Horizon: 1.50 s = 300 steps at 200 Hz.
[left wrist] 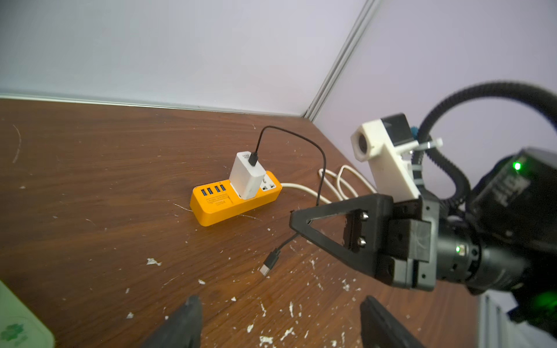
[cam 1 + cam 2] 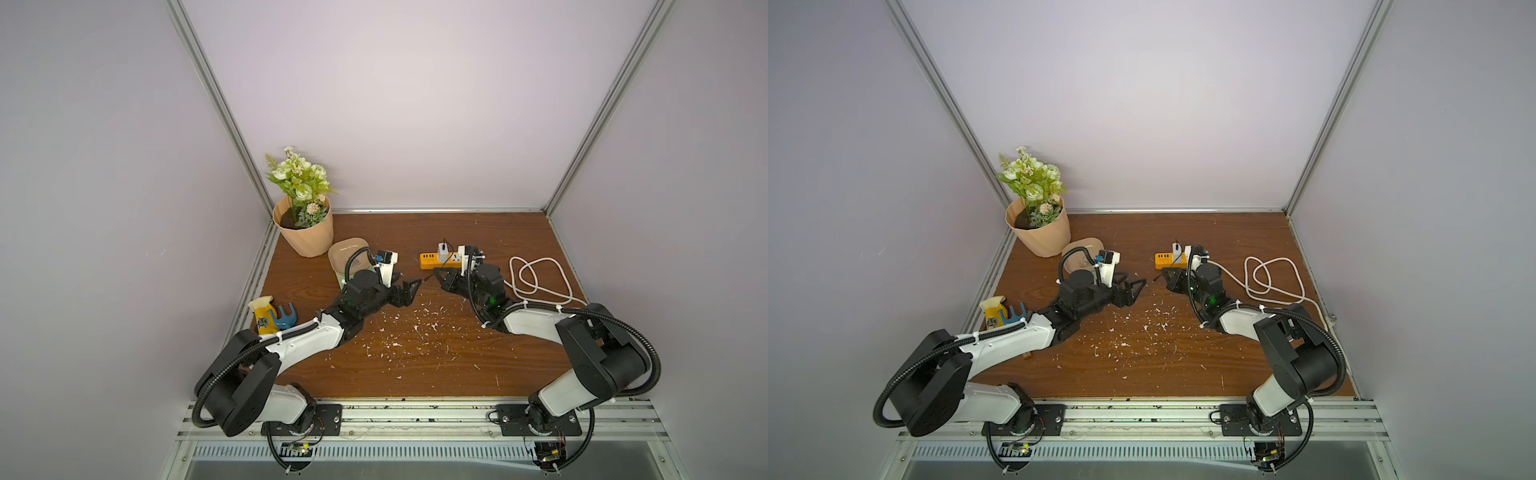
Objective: Charge the electronic scale
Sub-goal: Pick up the charging cable from the center of the board.
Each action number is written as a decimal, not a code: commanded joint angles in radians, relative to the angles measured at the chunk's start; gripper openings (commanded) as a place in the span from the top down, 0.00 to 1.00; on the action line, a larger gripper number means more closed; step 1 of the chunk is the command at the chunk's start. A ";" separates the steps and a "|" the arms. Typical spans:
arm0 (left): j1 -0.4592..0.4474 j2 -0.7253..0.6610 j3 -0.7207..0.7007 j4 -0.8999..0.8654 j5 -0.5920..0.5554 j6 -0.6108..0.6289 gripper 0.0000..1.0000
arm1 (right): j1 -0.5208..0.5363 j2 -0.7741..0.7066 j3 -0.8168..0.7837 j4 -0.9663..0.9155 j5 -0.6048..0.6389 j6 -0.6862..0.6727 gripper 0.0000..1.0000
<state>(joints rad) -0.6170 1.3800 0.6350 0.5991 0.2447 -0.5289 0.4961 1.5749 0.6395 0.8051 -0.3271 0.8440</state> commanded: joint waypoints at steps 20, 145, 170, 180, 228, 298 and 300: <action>0.075 0.040 0.050 0.033 0.164 -0.258 0.18 | 0.004 -0.020 0.043 0.210 -0.057 0.043 1.00; 0.114 0.308 0.154 0.305 0.367 -0.560 0.32 | 0.004 0.026 0.035 0.301 -0.079 0.026 1.00; 0.112 0.339 0.173 0.333 0.388 -0.592 0.37 | 0.004 0.039 0.037 0.307 -0.082 0.020 1.00; 0.112 0.354 0.174 0.366 0.397 -0.616 0.39 | 0.004 0.044 0.037 0.309 -0.084 0.018 1.00; 0.109 0.393 0.178 0.418 0.418 -0.667 0.40 | 0.004 0.063 0.033 0.332 -0.086 0.017 1.00; 0.112 0.413 0.172 0.525 0.443 -0.741 0.55 | 0.001 0.074 0.012 0.359 -0.084 0.017 1.00; 0.111 0.413 0.171 0.525 0.444 -0.740 0.56 | 0.000 0.073 0.011 0.360 -0.084 0.017 1.00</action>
<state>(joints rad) -0.5060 1.7870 0.7902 1.0260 0.6640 -1.2190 0.4953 1.6459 0.6495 1.0904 -0.3988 0.8600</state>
